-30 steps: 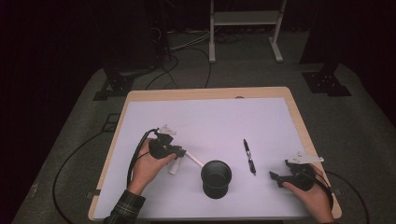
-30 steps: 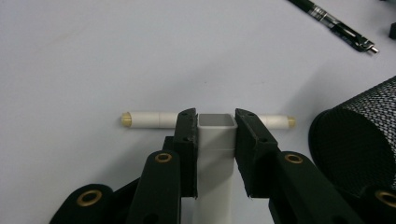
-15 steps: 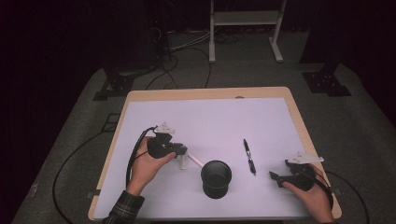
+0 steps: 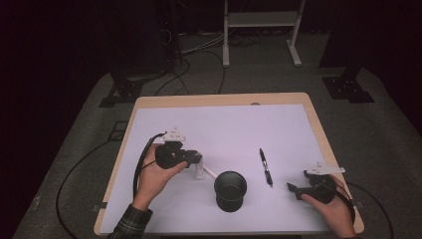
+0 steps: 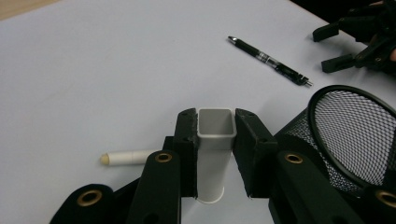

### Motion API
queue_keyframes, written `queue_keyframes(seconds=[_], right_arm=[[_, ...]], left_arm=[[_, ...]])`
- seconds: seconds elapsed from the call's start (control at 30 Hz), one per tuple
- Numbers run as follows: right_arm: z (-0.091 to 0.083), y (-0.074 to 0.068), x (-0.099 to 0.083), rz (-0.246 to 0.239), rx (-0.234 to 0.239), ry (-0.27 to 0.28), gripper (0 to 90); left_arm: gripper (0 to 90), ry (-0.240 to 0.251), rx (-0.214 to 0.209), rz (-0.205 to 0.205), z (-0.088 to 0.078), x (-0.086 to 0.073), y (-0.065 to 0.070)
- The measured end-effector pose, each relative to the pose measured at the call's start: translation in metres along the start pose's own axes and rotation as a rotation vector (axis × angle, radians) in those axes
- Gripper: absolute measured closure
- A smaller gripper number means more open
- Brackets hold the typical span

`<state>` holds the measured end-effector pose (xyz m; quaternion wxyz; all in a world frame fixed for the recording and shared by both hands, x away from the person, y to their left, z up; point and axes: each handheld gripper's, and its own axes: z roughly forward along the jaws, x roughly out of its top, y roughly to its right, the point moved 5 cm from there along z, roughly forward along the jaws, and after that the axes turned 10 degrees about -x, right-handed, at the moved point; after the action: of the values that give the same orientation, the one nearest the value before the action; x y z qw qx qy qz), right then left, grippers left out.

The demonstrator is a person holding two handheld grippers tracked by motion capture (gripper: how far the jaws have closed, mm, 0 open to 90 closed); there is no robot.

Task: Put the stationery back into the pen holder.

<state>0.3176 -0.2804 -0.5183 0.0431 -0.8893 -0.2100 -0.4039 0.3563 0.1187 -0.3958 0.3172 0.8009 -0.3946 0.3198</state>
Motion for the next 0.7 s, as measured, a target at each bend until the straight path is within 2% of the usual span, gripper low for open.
queue_keyframes(seconds=[0.7], right_arm=[[0.000, 0.000, 0.000, -0.001, 0.000, 0.000, 16.2]], left_arm=[[70.8, 0.063, -0.031, 0.097, -0.015, 0.027, 0.033]])
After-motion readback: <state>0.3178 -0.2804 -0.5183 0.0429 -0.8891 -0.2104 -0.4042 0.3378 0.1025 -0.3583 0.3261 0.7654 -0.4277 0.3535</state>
